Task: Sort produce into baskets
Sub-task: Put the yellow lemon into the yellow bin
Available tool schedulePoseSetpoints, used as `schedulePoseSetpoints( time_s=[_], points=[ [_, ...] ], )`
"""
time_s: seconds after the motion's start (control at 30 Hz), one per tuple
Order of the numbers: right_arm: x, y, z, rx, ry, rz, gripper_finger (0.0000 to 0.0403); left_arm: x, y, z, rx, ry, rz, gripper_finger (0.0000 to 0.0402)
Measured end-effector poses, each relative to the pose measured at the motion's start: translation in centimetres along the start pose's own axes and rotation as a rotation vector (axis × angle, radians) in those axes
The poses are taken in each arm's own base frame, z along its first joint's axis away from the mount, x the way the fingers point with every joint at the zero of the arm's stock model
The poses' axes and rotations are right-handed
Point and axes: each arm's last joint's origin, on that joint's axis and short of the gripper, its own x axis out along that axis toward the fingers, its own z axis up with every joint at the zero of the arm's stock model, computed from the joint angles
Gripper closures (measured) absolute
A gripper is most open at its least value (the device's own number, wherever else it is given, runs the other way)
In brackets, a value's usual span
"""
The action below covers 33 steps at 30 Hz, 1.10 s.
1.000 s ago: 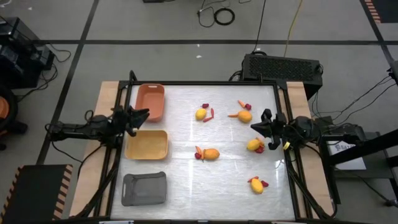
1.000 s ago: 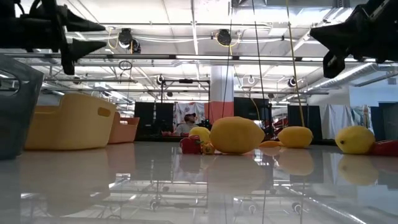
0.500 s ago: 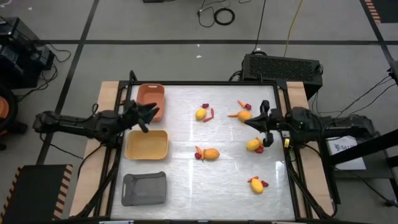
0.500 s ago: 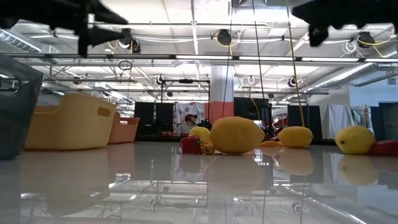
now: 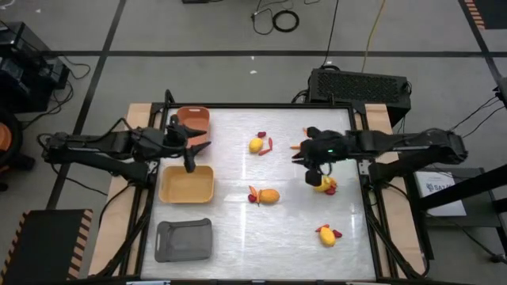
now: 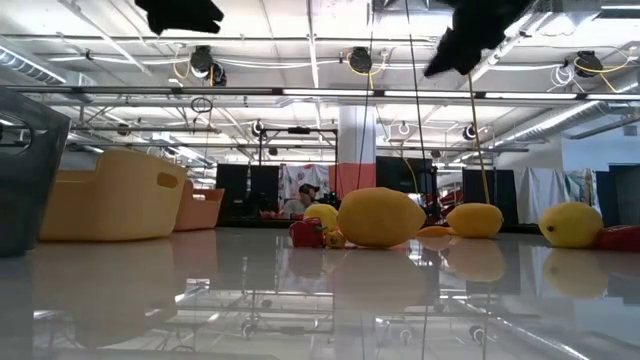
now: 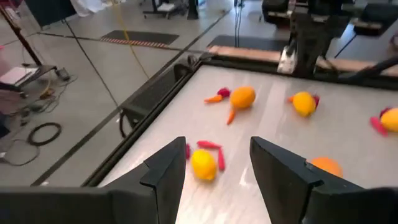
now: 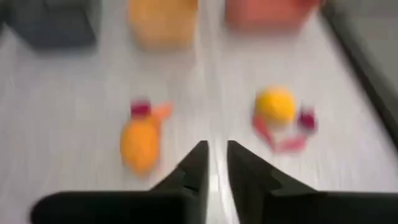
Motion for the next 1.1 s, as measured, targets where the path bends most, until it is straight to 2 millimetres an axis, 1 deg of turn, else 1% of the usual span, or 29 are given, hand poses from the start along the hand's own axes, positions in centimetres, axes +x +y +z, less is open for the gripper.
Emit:
schedulePoseSetpoints(
  time_s=[0.13,0.23,0.3,0.4,0.53,0.6,0.73,0.83,0.93,1.0,1.1],
  points=[
    [0.6,0.0,-0.1,0.063,0.318,-0.035,0.0272,-0.1,0.1,0.1,0.047,0.015,-0.001,0.0214],
    [1.1,0.1,-0.8,0.128,0.493,-0.066,0.0226,0.4,0.0,-0.1,0.056,0.044,0.005,0.0214],
    [1.7,0.3,-1.4,0.16,0.589,-0.038,0.0196,1.0,-0.1,-0.4,0.053,0.074,-0.005,0.0214],
    [2.5,0.9,-1.9,0.14,0.668,0.007,0.0154,1.8,-0.2,-0.5,0.051,0.101,-0.041,0.0214],
    [3.3,1.5,-2.3,0.038,0.732,0.033,0.0107,2.9,-0.5,-0.9,0.028,0.145,-0.033,0.0213],
    [3.8,1.7,-2.4,0.005,0.755,0.042,0.0089,3.4,-0.6,-1.1,-0.002,0.165,-0.025,0.0205],
    [4.7,2.1,-3.1,-0.078,0.794,0.069,0.0066,4.4,-0.9,-1.5,-0.035,0.208,0.002,0.016],
    [5.2,2.2,-4.4,-0.138,0.843,0.089,0.006,5.2,-1.2,-1.9,-0.029,0.234,0.008,0.0116],
    [5.9,2.2,-5.8,-0.158,0.87,0.095,0.0061,5.8,-1.5,-2.2,-0.02,0.259,0.011,0.0078],
    [6.3,2.1,-6.6,-0.163,0.886,0.092,0.0062,6.1,-1.6,-2.3,-0.015,0.27,0.012,0.0061],
    [7.0,2.2,-7.6,-0.171,0.872,0.095,0.0062,6.5,-1.8,-2.6,-0.008,0.288,0.013,0.0049]
  ],
)
